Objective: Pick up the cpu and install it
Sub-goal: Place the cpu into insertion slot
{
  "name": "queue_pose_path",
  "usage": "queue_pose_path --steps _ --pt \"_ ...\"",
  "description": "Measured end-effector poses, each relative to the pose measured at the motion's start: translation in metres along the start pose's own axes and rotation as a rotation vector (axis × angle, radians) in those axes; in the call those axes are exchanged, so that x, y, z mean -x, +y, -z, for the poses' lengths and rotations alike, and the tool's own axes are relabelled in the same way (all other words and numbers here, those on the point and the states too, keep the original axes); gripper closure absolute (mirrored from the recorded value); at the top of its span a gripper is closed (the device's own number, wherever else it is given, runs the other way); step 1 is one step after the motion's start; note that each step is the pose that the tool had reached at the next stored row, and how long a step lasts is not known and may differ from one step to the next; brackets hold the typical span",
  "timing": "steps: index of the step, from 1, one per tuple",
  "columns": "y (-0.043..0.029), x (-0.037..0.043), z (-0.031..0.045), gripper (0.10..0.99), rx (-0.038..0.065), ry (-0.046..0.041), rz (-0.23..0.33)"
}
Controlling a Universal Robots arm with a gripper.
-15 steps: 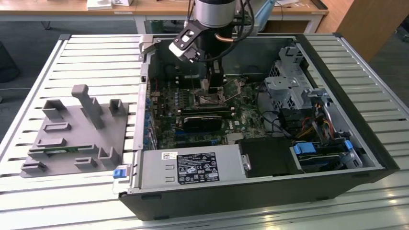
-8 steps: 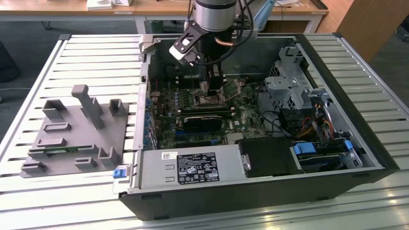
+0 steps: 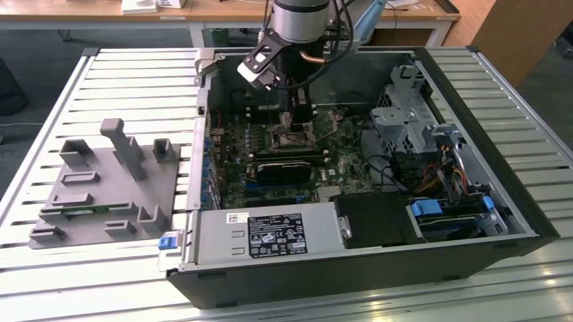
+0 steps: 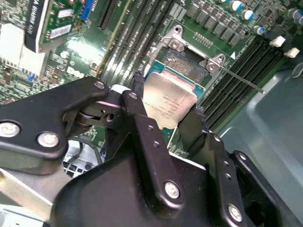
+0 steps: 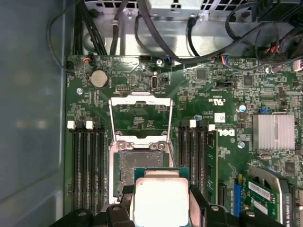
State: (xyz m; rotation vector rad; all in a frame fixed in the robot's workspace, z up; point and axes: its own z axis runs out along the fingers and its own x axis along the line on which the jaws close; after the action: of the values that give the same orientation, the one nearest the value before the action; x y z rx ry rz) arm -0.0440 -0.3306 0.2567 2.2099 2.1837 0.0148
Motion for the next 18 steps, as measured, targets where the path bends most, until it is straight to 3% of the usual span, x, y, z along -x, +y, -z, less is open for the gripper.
queue_pose_path --steps 5,18 --pt "-0.0001 -0.0017 -0.0024 0.545 0.024 0.0005 0.001" --pt "-0.0003 -0.0065 -0.0167 0.545 0.025 0.0003 0.001"
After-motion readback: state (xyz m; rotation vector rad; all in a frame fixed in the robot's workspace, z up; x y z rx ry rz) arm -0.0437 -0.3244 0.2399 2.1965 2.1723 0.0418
